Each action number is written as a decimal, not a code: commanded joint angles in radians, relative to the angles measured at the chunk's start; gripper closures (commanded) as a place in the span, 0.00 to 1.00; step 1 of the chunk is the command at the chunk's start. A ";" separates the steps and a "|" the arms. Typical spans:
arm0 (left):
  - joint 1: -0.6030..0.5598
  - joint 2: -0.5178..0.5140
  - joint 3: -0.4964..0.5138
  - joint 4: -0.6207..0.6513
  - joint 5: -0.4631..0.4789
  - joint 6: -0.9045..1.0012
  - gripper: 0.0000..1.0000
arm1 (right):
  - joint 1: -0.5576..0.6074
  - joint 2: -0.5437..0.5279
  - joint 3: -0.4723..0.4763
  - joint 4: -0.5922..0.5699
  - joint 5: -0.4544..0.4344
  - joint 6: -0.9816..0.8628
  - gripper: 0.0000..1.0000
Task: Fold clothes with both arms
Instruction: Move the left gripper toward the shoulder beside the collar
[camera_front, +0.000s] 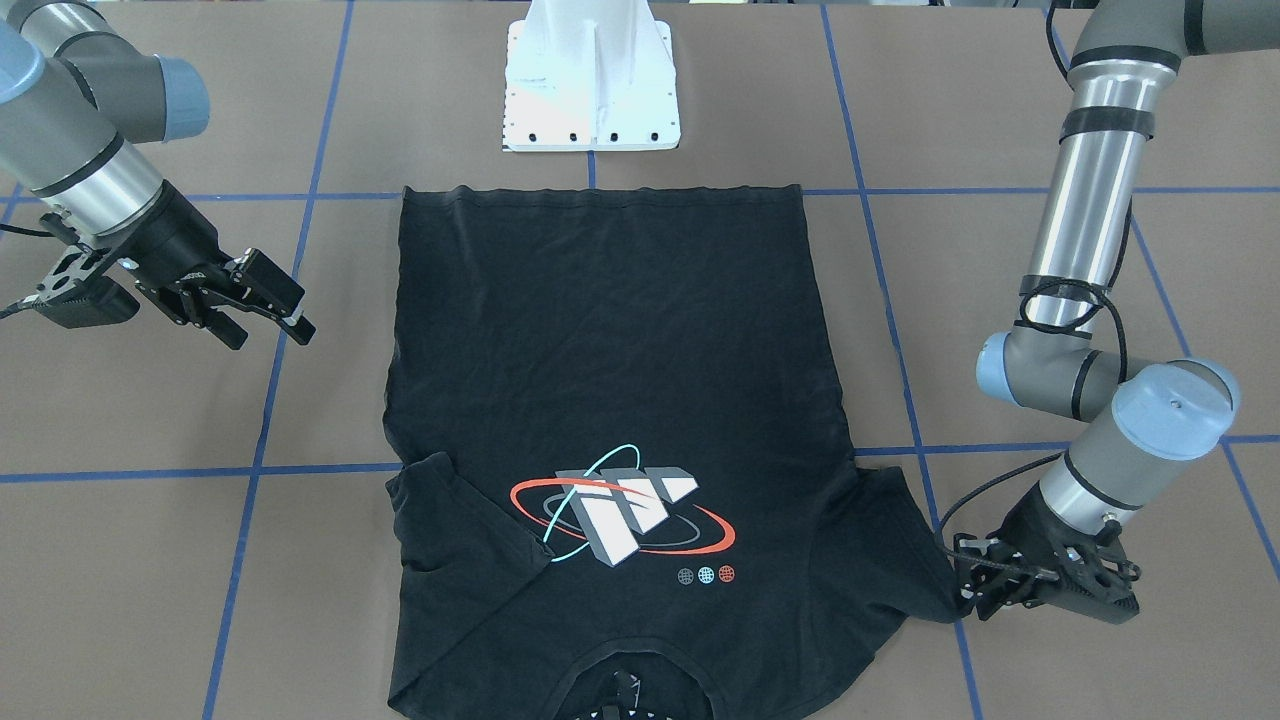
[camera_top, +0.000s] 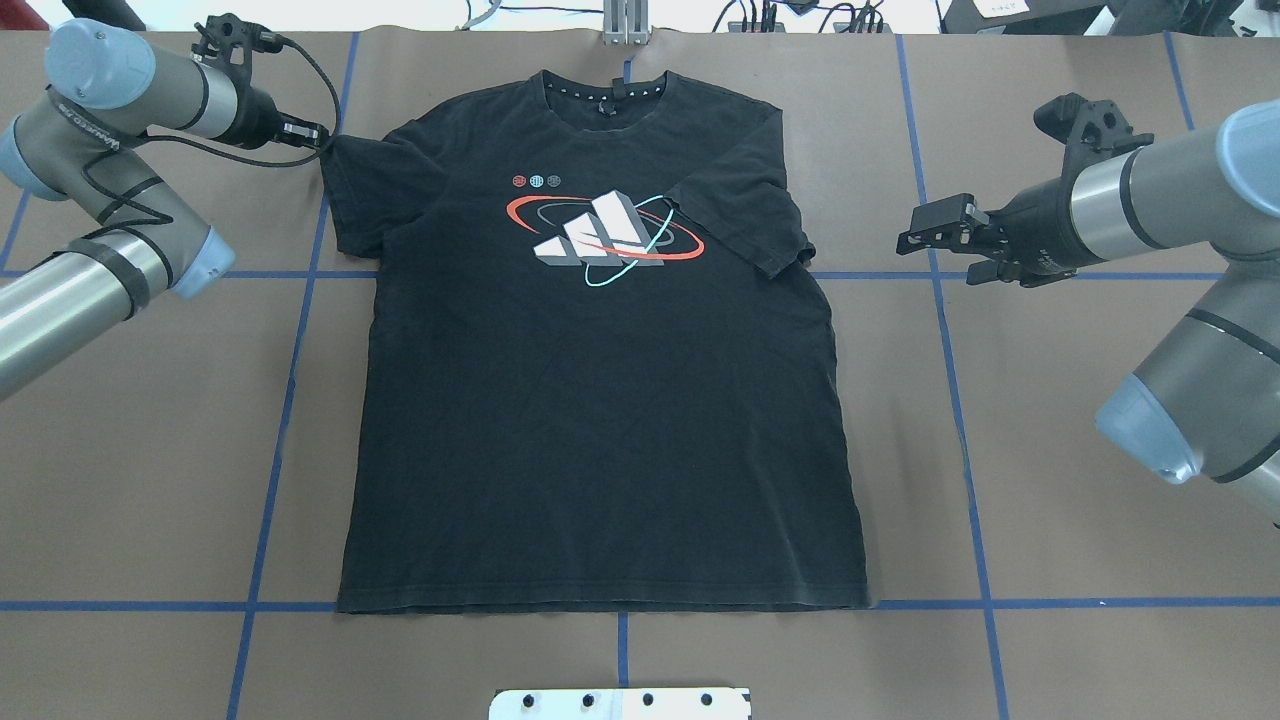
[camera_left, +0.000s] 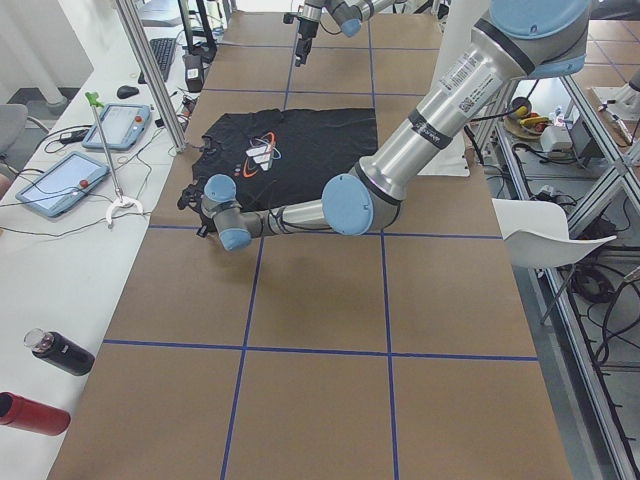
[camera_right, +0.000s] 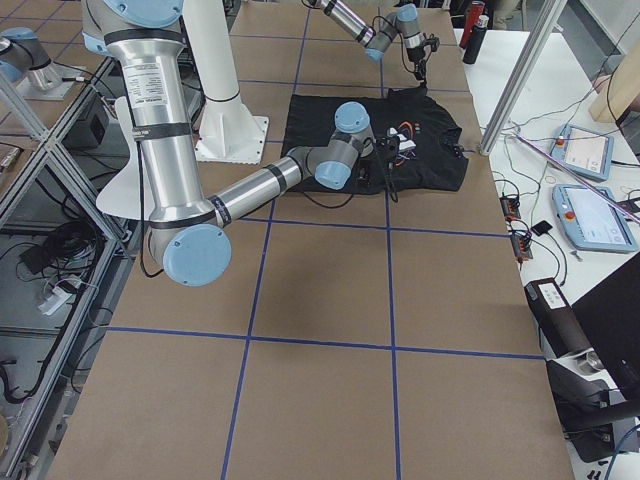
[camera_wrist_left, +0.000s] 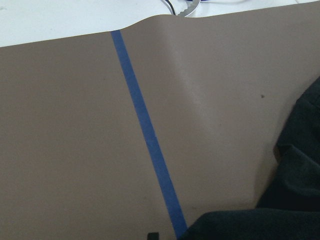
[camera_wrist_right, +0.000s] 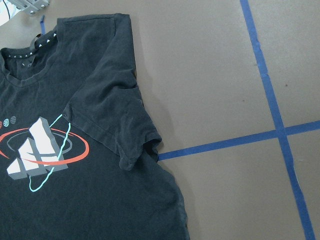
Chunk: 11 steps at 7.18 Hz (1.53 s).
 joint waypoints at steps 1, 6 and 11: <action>0.000 0.000 0.001 -0.002 0.001 0.000 0.96 | -0.001 0.000 -0.001 0.000 0.000 0.000 0.00; -0.015 0.088 -0.138 0.003 -0.072 -0.018 1.00 | -0.002 0.012 -0.001 0.000 -0.008 0.002 0.00; -0.011 0.195 -0.357 0.025 -0.074 -0.141 1.00 | -0.002 0.014 -0.002 0.000 -0.002 0.000 0.00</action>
